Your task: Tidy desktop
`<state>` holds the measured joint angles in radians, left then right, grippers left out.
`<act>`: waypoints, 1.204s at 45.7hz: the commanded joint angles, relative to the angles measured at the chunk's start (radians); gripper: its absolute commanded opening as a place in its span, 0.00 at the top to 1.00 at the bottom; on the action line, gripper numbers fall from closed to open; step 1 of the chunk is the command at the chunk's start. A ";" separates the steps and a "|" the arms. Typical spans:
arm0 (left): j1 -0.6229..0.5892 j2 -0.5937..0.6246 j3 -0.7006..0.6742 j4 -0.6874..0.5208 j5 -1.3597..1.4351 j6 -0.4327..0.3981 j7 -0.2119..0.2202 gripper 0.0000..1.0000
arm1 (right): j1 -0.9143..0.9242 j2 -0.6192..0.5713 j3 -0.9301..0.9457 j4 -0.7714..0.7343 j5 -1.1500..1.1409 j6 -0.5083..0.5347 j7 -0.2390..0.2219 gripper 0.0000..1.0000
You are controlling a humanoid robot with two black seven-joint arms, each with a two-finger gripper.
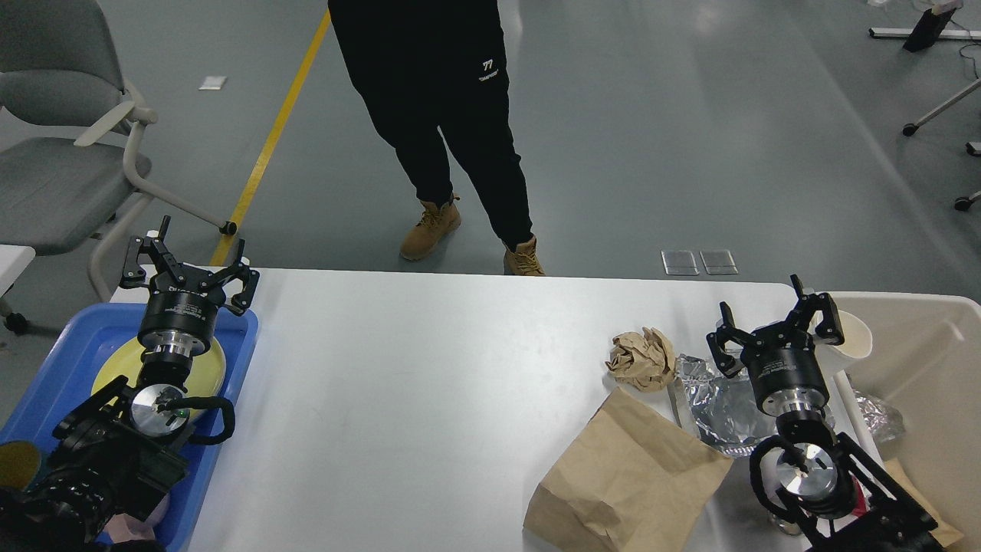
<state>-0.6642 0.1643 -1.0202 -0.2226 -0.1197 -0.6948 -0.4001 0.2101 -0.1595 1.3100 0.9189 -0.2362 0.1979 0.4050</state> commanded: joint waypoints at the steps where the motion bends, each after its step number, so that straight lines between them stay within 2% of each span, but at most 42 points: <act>1: 0.000 0.001 0.000 0.000 0.000 0.000 0.000 0.04 | 0.000 0.000 0.000 0.000 0.000 0.000 0.000 0.00; 37: 0.000 0.000 0.000 0.000 0.000 0.000 0.000 0.04 | 0.002 0.000 0.000 0.000 0.000 -0.003 0.000 0.00; 45: 0.000 0.001 0.000 0.000 0.000 0.000 0.000 0.04 | 0.069 -0.009 -0.003 -0.075 0.002 -0.014 -0.006 0.00; 55: 0.000 0.000 0.000 0.000 0.000 0.000 0.000 0.04 | 0.158 -0.107 -0.005 -0.129 0.006 -0.015 -0.006 0.00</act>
<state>-0.6642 0.1644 -1.0201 -0.2224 -0.1197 -0.6949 -0.4004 0.3439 -0.2221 1.3058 0.8044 -0.2347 0.1830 0.3990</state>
